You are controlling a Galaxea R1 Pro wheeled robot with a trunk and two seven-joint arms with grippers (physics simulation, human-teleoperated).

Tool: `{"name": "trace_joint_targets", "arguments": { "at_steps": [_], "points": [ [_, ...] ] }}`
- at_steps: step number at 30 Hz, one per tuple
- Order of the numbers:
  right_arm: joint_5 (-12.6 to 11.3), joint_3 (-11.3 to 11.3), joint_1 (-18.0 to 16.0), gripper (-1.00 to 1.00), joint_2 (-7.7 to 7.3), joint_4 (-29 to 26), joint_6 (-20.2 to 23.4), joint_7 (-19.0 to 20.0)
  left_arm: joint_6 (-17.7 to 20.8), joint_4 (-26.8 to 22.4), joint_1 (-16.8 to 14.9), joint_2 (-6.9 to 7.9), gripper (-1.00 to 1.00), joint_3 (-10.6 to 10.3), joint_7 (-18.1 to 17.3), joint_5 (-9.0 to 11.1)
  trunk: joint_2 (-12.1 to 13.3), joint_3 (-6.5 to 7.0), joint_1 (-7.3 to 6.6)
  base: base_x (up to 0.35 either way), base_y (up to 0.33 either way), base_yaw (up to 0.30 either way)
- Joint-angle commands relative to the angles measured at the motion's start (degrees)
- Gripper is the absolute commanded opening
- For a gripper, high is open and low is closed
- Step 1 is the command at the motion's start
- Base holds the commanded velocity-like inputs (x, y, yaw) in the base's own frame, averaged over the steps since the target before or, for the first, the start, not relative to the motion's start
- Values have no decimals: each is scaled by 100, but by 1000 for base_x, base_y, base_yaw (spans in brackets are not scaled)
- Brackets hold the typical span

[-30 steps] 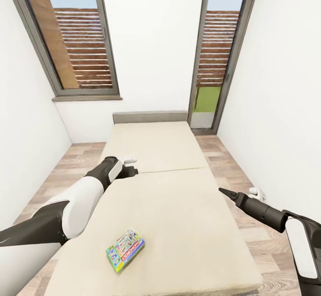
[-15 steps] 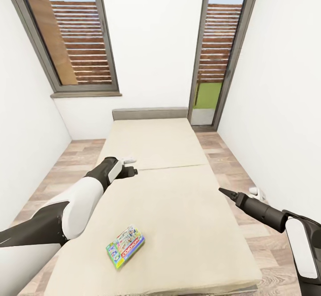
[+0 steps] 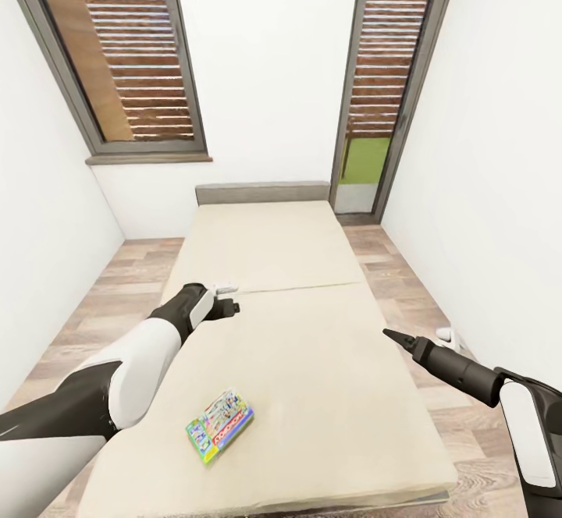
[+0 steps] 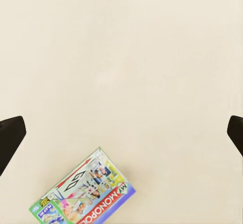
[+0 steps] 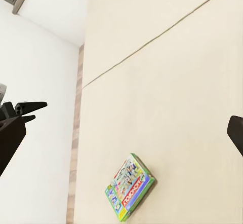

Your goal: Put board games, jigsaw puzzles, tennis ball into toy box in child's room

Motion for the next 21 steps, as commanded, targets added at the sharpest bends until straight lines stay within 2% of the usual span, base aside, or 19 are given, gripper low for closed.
{"name": "trace_joint_targets", "arguments": {
  "at_steps": [1,13,21],
  "points": [
    [47,-9,-6,100,1,-2,25,57,-5,-9,11,-7,100,46,9,-42,-12,-21,3,0,0,0],
    [48,-9,-6,100,-3,-1,25,58,-184,-9,128,-11,100,21,14,-53,-12,-134,3,0,0,0],
    [49,-9,-6,100,1,-2,25,56,-494,-9,355,-9,100,12,8,-54,-12,-210,3,0,0,0]
  ]
}}
